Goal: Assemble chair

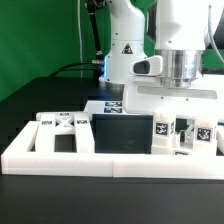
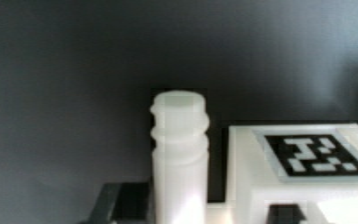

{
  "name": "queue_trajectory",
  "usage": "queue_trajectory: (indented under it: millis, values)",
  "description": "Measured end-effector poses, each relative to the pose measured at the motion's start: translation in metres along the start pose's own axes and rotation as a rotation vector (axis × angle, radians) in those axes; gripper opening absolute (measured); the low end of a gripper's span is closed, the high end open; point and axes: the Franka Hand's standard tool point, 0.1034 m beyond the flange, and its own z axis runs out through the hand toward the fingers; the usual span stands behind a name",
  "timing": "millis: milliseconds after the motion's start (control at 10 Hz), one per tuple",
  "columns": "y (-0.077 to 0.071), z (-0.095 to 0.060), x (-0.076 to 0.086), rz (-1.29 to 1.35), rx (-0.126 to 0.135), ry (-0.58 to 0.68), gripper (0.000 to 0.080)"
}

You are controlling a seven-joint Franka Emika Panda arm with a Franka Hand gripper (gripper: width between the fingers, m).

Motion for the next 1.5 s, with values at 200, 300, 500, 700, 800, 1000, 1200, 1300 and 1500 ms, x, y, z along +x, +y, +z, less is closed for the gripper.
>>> queue_trajectory:
  millis: [200,300,500,700,800,1000,1200,1300,1500]
  values:
    - [0.002,-0.021,0.004,-0.012,0.004,-0.026,0.0249]
    - [0.001,-0.034,0.005,-0.023,0.010,-0.037,0.0249]
    - [0.003,-0.061,0.010,-0.050,0.025,-0.062,0.0249]
    - [0.006,-0.069,0.011,-0.052,0.026,-0.080,0.0249]
    - [0.007,-0.067,0.010,-0.053,0.024,-0.083,0.0251]
    - [0.013,-0.067,0.001,-0.074,0.008,-0.183,0.0251]
    - [0.019,-0.075,0.002,-0.105,-0.009,-0.384,0.0251]
    - [0.018,-0.078,0.001,-0.109,-0.012,-0.449,0.0251]
    - [0.020,-0.079,-0.003,-0.106,-0.049,-0.656,0.0251]
